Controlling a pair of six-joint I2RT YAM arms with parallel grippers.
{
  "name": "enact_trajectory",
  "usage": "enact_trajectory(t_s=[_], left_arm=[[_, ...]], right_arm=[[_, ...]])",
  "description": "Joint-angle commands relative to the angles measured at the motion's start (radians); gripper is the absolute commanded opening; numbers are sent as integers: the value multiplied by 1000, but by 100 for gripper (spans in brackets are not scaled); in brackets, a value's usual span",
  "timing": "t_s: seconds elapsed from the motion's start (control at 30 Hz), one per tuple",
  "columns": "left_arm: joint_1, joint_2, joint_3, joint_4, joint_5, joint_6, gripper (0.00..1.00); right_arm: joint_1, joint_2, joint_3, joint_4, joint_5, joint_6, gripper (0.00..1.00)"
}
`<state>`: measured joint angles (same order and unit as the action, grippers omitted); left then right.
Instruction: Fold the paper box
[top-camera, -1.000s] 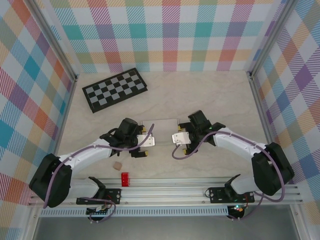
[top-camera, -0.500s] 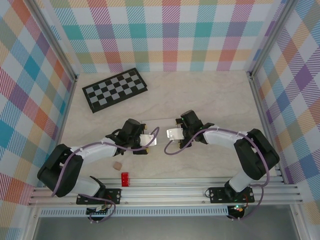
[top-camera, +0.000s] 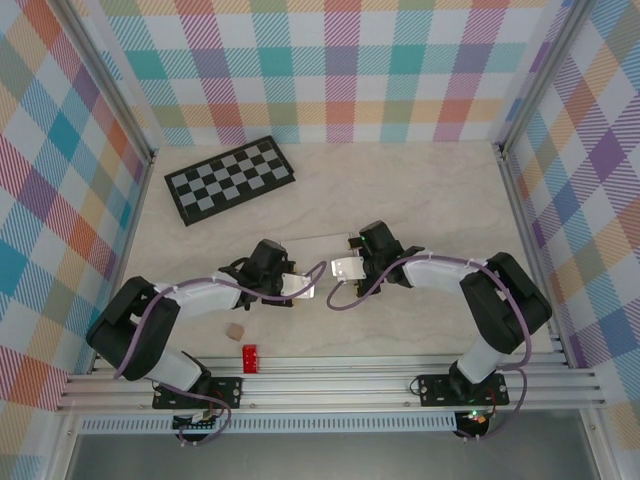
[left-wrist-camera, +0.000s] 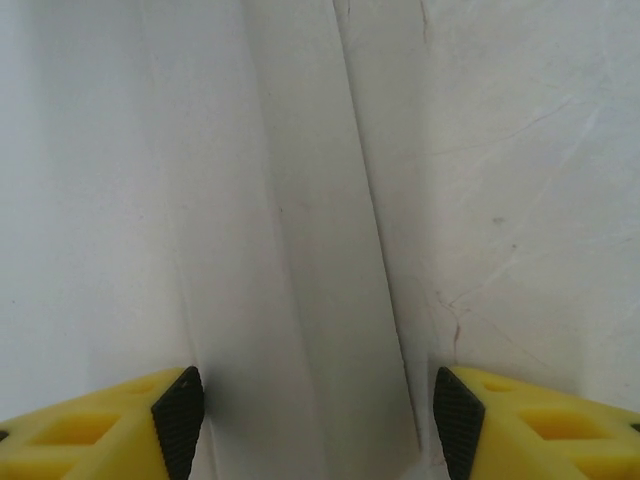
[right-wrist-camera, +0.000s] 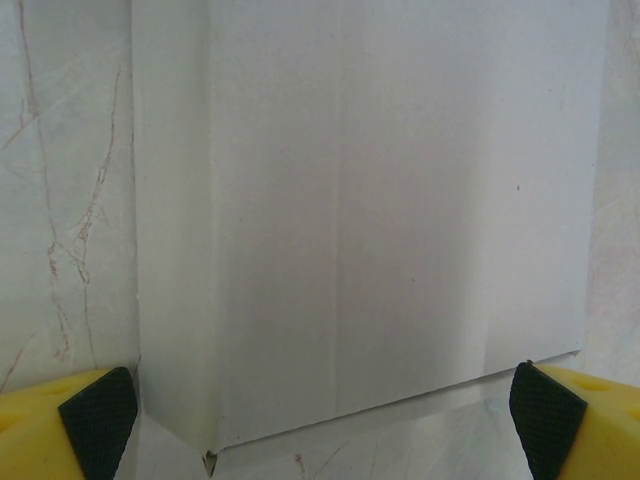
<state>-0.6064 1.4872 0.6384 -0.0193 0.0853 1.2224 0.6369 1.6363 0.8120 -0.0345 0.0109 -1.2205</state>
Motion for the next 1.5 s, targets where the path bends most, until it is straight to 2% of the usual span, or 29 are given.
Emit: enact_trajectory(t_s=[0.0, 0.2, 0.37, 0.43, 0.47, 0.57, 0.7, 0.87, 0.9, 0.93, 1.0, 1.03, 1.1, 1.13, 1.17, 1.23, 1.3, 1.33, 1.4, 1.47], left_arm=[[-1, 27, 9, -48, -4, 32, 61], [-1, 18, 24, -69, -12, 40, 47], [-2, 21, 44, -89, -26, 36, 26], [-1, 26, 52, -96, -30, 30, 25], [0, 26, 57, -97, -29, 21, 28], [2, 17, 74, -130, 4, 0, 46], [16, -20, 106, -181, 62, -41, 59], [53, -126, 147, -209, 141, -134, 70], [65, -156, 159, -206, 160, -176, 90], [78, -178, 173, -201, 177, -219, 100], [112, -214, 218, -172, 186, -390, 100], [127, -215, 257, -156, 144, -509, 100], [157, -182, 360, -157, -16, -793, 100], [182, -153, 435, -219, -112, -938, 100], [224, -113, 523, -314, -97, -1028, 100], [293, -54, 619, -392, 62, -1138, 100], [333, -11, 656, -384, 271, -1188, 100], [344, 11, 667, -362, 346, -1225, 100], [349, 78, 698, -333, 418, -1279, 100], [336, 203, 813, -421, 449, -1296, 100]], right_arm=[[8, 17, 14, 19, -34, -21, 100], [8, 17, 16, 36, -26, -22, 100], [6, 1, 19, 39, -32, -8, 100], [6, -13, 16, 38, -39, -3, 100], [4, -22, 15, 32, -45, 0, 100], [-4, -69, 11, -5, -81, 7, 100], [-35, -172, 13, -67, -127, 34, 100], [-88, -317, 18, -147, -163, 82, 100], [-100, -344, 22, -159, -159, 101, 100], [-108, -365, 28, -168, -152, 125, 100], [-129, -393, 66, -206, -134, 197, 100], [-143, -398, 97, -230, -119, 241, 100], [-160, -403, 148, -241, -59, 322, 100], [-163, -410, 164, -223, 8, 360, 100], [-164, -422, 168, -178, 87, 409, 100], [-181, -471, 169, -114, 136, 519, 100], [-215, -515, 174, -115, 34, 626, 100], [-230, -524, 183, -149, -67, 655, 100], [-247, -493, 232, -287, -301, 665, 100], [-246, -418, 320, -477, -487, 634, 100]])
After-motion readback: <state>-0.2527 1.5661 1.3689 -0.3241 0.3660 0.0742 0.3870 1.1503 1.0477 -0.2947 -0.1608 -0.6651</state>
